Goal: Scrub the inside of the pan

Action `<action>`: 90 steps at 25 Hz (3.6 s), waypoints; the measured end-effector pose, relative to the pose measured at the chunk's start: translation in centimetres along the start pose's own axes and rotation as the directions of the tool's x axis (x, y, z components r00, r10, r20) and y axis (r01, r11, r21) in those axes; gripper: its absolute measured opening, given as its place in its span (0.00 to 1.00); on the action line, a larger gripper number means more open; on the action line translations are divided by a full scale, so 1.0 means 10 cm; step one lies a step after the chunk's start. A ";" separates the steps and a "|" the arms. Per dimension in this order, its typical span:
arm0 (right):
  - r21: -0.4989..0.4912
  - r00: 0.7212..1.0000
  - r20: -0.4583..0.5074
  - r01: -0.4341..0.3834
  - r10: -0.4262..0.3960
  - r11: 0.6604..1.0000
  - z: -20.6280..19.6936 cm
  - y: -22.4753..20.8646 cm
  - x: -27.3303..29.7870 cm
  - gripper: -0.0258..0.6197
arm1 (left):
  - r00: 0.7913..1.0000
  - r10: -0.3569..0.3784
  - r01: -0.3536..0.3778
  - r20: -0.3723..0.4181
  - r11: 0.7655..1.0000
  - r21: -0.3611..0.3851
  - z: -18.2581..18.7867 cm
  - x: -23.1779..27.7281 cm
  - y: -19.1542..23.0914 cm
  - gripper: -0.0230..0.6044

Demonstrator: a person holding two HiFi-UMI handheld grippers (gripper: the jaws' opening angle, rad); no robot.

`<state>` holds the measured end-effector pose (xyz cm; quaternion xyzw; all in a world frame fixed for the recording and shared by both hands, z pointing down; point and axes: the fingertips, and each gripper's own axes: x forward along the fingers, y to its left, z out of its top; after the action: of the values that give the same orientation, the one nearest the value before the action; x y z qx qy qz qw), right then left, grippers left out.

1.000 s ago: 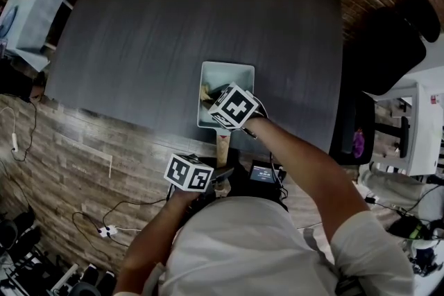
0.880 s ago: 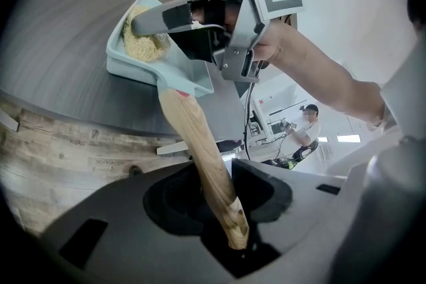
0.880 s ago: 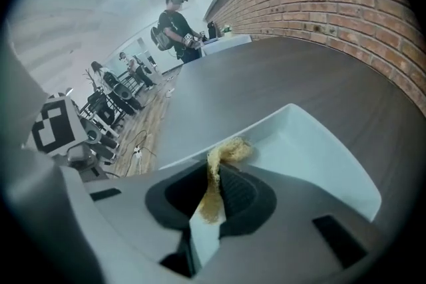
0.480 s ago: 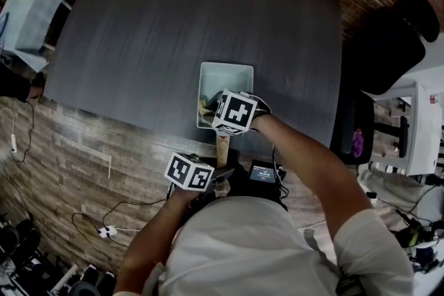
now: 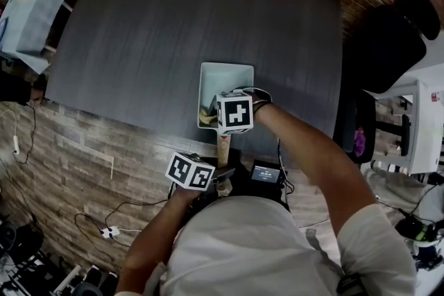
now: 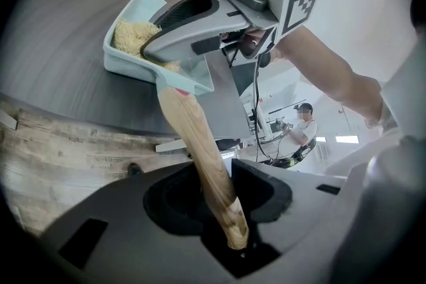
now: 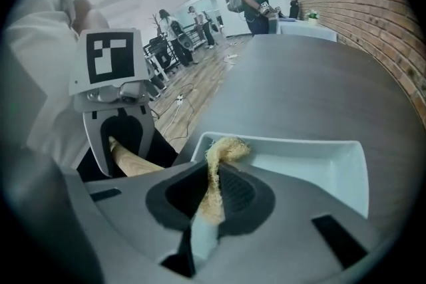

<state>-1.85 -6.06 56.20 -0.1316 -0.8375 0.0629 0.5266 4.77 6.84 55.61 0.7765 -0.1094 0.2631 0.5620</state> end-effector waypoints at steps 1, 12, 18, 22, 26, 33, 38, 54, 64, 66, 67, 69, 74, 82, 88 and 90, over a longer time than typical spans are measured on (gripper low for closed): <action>-0.022 1.000 -0.016 -0.005 0.005 1.000 -0.01 0.02 0.00 0.11 | 1.000 0.000 0.000 0.004 1.000 -0.002 0.00 0.01 0.00 0.27; -0.057 0.991 -0.053 0.120 -0.123 0.991 -0.13 -0.08 -0.23 0.12 | 0.998 -0.008 0.008 0.058 1.000 -0.008 0.01 0.01 0.00 0.28; -0.051 0.906 -0.088 0.410 -0.413 0.911 -0.19 -0.65 -0.58 0.12 | 0.994 -0.037 0.038 0.102 0.999 -0.008 0.08 -0.01 -0.04 0.36; -0.075 0.823 -0.119 0.550 -0.556 0.831 -0.22 -0.95 -0.74 0.12 | 0.992 -0.045 0.048 0.122 0.999 -0.020 0.10 0.01 -0.06 0.38; -0.168 0.746 -0.165 0.624 -0.646 0.763 -0.26 -1.12 -0.81 0.12 | 0.993 -0.049 0.053 0.104 0.998 -0.040 0.05 0.08 -0.08 0.37; -0.281 0.654 -0.226 0.666 -0.722 0.691 -0.35 -1.25 -0.76 0.12 | 0.993 -0.024 0.036 0.119 0.995 -0.094 0.04 0.08 -0.01 0.22; -0.282 0.658 -0.256 0.650 -0.708 0.706 -0.45 -1.22 -0.59 0.12 | 0.991 -0.020 0.037 0.136 0.992 -0.122 0.03 0.06 -0.01 0.22; -0.211 0.716 -0.304 0.593 -0.629 0.777 -0.51 -1.09 -0.39 0.12 | 0.990 -0.014 0.031 0.139 0.992 -0.119 0.04 0.08 -0.01 0.21; -0.174 0.769 -0.304 0.536 -0.563 0.826 -0.50 -0.84 -0.30 0.12 | 0.990 -0.014 0.031 0.142 0.993 -0.118 0.05 0.07 0.01 0.21; -0.175 0.778 -0.300 0.524 -0.551 0.834 -0.48 -0.77 -0.27 0.12 | 0.990 -0.013 0.030 0.140 0.993 -0.118 0.05 0.07 0.01 0.21; -0.174 0.783 -0.298 0.518 -0.546 0.838 -0.48 -0.73 -0.26 0.12 | 0.990 -0.013 0.030 0.141 0.992 -0.119 0.05 0.07 0.01 0.21; -0.170 0.795 -0.293 0.503 -0.531 0.847 -0.47 -0.65 -0.23 0.12 | 0.990 -0.014 0.032 0.144 0.992 -0.123 0.05 0.07 0.01 0.21; -0.146 0.843 -0.269 0.443 -0.467 0.884 -0.41 -0.44 -0.15 0.12 | 0.989 -0.016 0.035 0.149 0.991 -0.127 0.06 0.06 0.01 0.21; -0.104 0.903 -0.243 0.339 -0.355 0.935 -0.35 -0.16 -0.05 0.12 | 0.986 -0.017 0.039 0.164 0.990 -0.137 0.05 0.06 0.02 0.21; -0.065 0.934 -0.222 0.272 -0.280 0.960 -0.33 -0.05 -0.04 0.12 | 0.985 -0.012 0.036 0.173 0.990 -0.137 0.07 0.07 0.02 0.21; -0.042 0.948 -0.208 0.235 -0.239 0.971 -0.31 0.00 -0.04 0.12 | 0.984 -0.009 0.034 0.176 0.990 -0.136 0.07 0.07 0.01 0.21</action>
<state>1.14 -6.22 57.24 -0.0404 -0.7868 -0.0223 0.6155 5.46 6.24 55.91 0.7570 -0.1679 0.1796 0.6054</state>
